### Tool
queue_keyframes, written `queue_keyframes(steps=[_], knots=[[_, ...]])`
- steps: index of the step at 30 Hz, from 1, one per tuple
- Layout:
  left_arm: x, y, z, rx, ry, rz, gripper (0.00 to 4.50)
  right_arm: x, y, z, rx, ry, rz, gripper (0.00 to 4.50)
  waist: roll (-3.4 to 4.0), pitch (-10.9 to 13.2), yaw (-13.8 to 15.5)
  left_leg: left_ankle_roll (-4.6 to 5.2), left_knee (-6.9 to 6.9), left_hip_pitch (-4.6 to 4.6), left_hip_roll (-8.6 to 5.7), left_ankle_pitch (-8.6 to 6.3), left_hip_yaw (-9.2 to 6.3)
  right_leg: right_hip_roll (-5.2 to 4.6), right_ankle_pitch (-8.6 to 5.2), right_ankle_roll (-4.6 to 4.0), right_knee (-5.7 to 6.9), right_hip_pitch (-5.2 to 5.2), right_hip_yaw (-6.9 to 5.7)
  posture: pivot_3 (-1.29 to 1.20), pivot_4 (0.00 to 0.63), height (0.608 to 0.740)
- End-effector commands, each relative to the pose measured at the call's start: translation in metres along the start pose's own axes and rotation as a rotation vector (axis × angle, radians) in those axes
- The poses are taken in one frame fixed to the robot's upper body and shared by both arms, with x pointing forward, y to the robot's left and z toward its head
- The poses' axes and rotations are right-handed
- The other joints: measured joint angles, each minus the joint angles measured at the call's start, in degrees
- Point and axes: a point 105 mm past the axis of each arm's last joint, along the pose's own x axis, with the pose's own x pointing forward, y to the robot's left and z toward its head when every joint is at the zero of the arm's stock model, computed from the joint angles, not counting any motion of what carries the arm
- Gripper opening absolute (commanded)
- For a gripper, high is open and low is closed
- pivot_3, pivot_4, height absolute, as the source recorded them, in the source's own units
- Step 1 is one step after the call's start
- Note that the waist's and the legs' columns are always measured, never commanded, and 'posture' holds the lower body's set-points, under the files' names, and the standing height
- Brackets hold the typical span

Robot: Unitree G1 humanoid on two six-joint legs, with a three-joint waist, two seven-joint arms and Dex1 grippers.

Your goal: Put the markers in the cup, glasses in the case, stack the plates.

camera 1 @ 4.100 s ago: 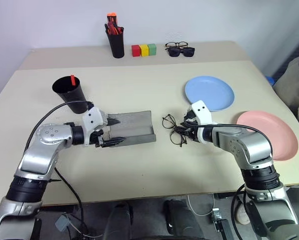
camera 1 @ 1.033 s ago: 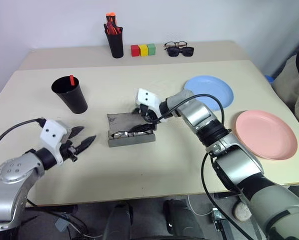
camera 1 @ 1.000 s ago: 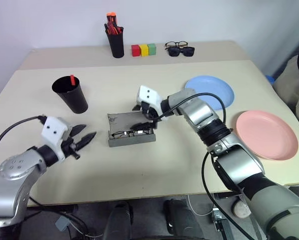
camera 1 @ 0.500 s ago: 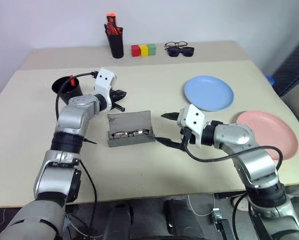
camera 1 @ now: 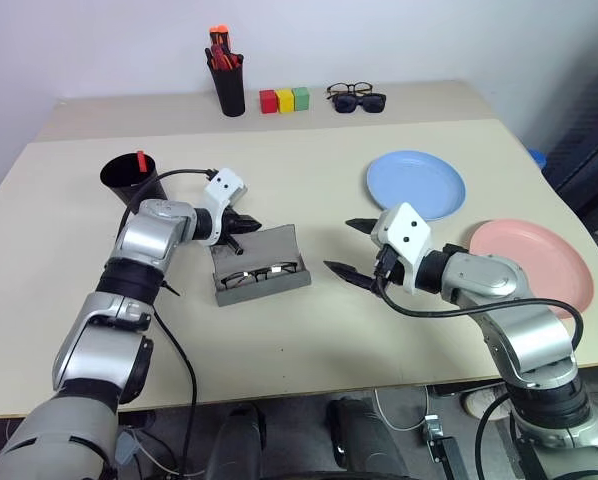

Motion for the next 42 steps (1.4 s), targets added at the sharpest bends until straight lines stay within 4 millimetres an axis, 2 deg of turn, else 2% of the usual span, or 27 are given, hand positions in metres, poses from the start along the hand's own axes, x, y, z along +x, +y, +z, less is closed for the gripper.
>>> queue_keyframes(steps=[1,8,14,18,20,24,27,30,35,36,38,42], knots=[[-0.017,-0.017,0.011,0.052,-0.058,-0.05,0.17,0.001,-0.011,0.005,-0.023,-0.019,-0.036,3.94,0.0,0.0,-0.1,0.0,0.0,0.0,0.0,0.0,0.0,0.0,0.0,0.0,0.0,0.0,0.0,0.0,0.15,0.74],[-0.04,-0.054,0.009,0.092,-0.107,-0.13,0.17,0.005,-0.036,-0.009,0.0,0.035,-0.126,3.94,0.0,0.0,0.0,0.0,0.02,0.01,0.0,0.0,0.01,-0.02,0.0,0.0,0.03,0.01,0.02,0.0,0.15,0.74],[-0.057,-0.084,-0.017,0.132,-0.033,-0.184,0.17,0.002,-0.074,-0.025,0.02,0.128,-0.285,3.94,0.02,0.0,-0.1,0.0,-0.01,0.04,0.02,0.0,0.01,-0.01,-0.02,-0.04,0.04,0.0,0.03,0.0,0.15,0.74],[-0.063,-0.089,-0.021,0.112,-0.037,-0.167,0.17,-0.002,-0.103,-0.043,0.04,0.224,-0.4,3.94,0.01,0.0,0.1,0.0,0.02,0.02,0.01,0.0,0.03,-0.02,-0.02,-0.04,0.03,0.0,0.03,0.0,0.15,0.74],[-0.064,-0.089,-0.021,0.109,-0.049,-0.152,0.17,-0.001,-0.112,-0.049,0.018,0.263,-0.427,3.94,0.01,0.0,0.1,0.0,0.02,0.01,0.0,0.0,0.03,-0.03,-0.02,-0.04,0.02,0.0,0.02,0.0,0.15,0.74],[-0.07,-0.083,-0.005,0.122,-0.197,-0.092,0.17,0.01,-0.128,-0.076,-0.053,0.385,-0.45,3.94,0.02,0.0,-0.1,0.0,0.01,0.02,0.01,0.0,0.04,-0.03,-0.02,-0.04,0.02,0.0,0.02,0.0,0.15,0.74],[-0.075,-0.077,0.001,0.108,-0.256,-0.038,0.17,0.015,-0.135,-0.088,-0.075,0.427,-0.452,3.94,0.02,0.0,-0.2,0.0,0.0,0.05,0.02,0.0,0.06,-0.01,-0.02,-0.06,0.02,0.0,0.03,0.0,0.15,0.74],[-0.078,-0.074,0.003,0.082,-0.288,-0.013,0.1,0.017,-0.139,-0.092,-0.109,0.434,-0.445,3.06,0.02,0.0,-0.2,0.0,-0.02,0.06,0.02,0.0,0.06,-0.01,-0.03,-0.07,0.03,0.0,0.05,0.0,0.15,0.74],[-0.078,-0.078,0.0,0.075,-0.301,-0.003,0.1,0.014,-0.143,-0.086,-0.17,0.422,-0.452,0.41,0.03,0.0,0.0,0.0,-0.01,0.04,0.01,0.0,0.06,-0.03,-0.03,-0.07,0.02,0.0,0.05,0.0,0.15,0.74],[-0.076,-0.079,-0.001,0.076,-0.3,-0.003,0.1,0.011,-0.144,-0.082,-0.195,0.415,-0.457,0.04,0.03,0.0,0.0,0.0,-0.01,0.04,0.01,0.0,0.06,-0.03,-0.03,-0.07,0.02,0.0,0.05,0.0,0.15,0.74],[-0.074,-0.08,-0.002,0.078,-0.301,-0.003,0.1,0.006,-0.144,-0.077,-0.226,0.404,-0.462,0.04,0.03,0.0,0.0,0.0,-0.02,0.04,0.01,0.0,0.06,-0.03,-0.03,-0.07,0.02,0.0,0.04,0.0,0.15,0.74],[-0.062,-0.075,0.004,0.059,-0.338,-0.012,0.1,-0.036,-0.143,-0.05,-0.338,0.372,-0.51,0.04,0.09,0.1,0.8,0.0,0.01,0.0,-0.01,0.0,0.05,-0.05,-0.06,-0.03,0.01,0.0,0.04,0.0,0.15,0.74]])
